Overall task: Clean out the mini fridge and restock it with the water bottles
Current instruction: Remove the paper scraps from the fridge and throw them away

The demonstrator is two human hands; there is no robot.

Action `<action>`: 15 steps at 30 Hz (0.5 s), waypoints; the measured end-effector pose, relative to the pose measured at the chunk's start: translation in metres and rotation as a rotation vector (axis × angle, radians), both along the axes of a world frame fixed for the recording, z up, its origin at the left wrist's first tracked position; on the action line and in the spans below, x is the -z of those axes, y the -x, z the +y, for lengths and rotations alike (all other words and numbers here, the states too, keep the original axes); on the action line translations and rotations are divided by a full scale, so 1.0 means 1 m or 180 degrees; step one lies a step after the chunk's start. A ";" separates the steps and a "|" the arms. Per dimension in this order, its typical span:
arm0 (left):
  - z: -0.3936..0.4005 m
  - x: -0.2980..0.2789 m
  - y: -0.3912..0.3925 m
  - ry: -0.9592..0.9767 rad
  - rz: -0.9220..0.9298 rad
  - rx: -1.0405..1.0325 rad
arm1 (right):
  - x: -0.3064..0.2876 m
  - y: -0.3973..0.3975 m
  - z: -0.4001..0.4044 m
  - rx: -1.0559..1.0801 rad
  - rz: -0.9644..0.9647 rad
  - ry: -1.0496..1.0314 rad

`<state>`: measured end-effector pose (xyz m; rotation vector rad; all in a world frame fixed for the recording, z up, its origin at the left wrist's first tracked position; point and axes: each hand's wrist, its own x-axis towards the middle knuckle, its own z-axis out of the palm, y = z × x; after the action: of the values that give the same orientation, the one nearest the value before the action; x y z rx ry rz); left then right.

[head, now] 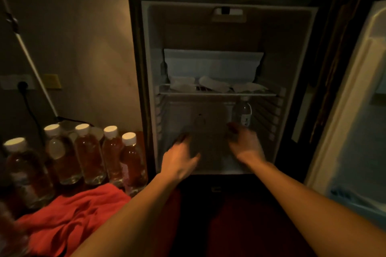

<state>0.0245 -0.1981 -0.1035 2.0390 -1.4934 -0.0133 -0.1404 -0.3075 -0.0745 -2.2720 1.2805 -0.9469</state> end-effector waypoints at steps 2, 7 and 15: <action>-0.005 -0.009 -0.002 0.0417 -0.0233 -0.0189 | -0.011 -0.001 -0.005 0.0006 -0.0381 0.0519; -0.003 -0.055 0.002 0.1708 -0.0705 -0.0214 | -0.055 -0.003 -0.005 0.0168 -0.0992 0.2101; -0.008 -0.121 -0.008 0.1576 -0.1419 -0.0126 | -0.107 -0.031 -0.044 -0.0132 0.0311 0.0810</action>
<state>0.0325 -0.2065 0.0179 1.7234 -1.5147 0.7935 -0.1098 -0.3510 0.0327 -2.5565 1.2058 -1.0480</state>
